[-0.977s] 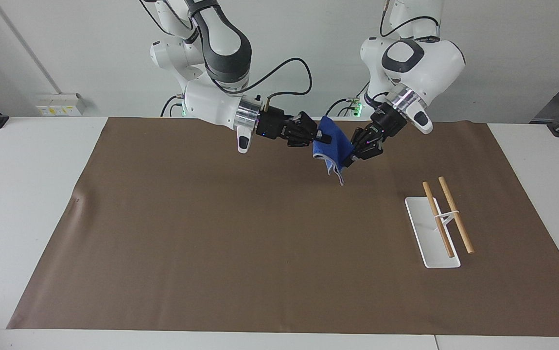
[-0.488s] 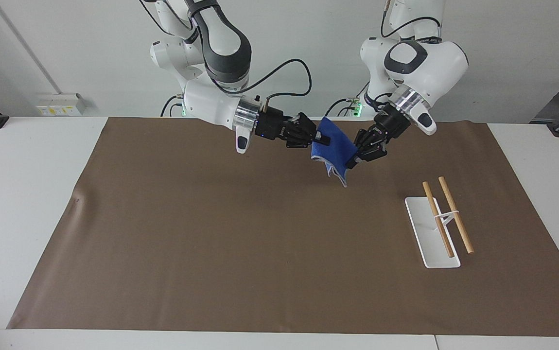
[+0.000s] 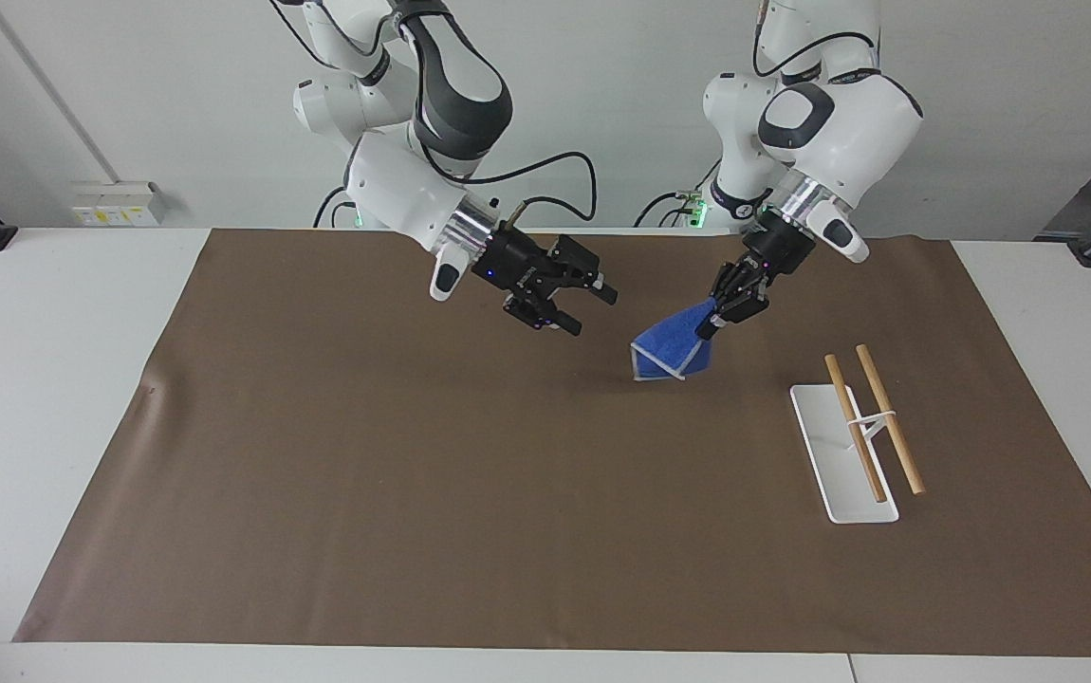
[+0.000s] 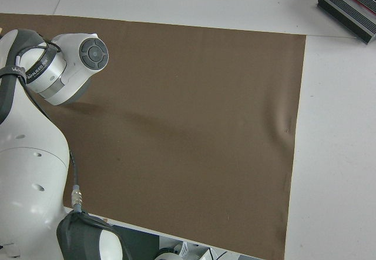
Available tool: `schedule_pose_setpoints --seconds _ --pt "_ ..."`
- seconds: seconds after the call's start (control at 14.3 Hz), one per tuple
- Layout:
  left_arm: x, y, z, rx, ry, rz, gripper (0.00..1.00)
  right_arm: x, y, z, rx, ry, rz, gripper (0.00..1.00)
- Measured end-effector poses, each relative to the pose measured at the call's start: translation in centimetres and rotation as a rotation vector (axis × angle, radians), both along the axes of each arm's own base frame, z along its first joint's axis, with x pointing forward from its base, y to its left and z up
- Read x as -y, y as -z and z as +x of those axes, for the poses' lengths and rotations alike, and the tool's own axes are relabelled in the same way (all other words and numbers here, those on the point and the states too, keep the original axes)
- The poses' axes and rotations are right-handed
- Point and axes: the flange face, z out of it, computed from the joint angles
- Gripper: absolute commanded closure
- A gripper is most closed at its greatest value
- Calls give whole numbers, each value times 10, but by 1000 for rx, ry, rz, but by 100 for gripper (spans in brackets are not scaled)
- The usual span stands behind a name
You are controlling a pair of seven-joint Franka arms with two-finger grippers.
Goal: Right arm passes towel to left arm to hang
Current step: 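Grasp the towel with the left gripper while the right gripper releases it, then carry the towel over the dowels with the left gripper while the right withdraws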
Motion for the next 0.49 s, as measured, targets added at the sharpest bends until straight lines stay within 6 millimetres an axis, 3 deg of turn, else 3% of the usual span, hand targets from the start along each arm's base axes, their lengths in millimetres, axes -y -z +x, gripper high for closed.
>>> schedule_pose_setpoints --seconds 0.14,0.49 --pt "-8 5 5 13 12 62 100 22 6 12 68 -45 -167 0" --pt "-59 21 32 -11 -81 99 100 89 13 38 110 -76 -515 0"
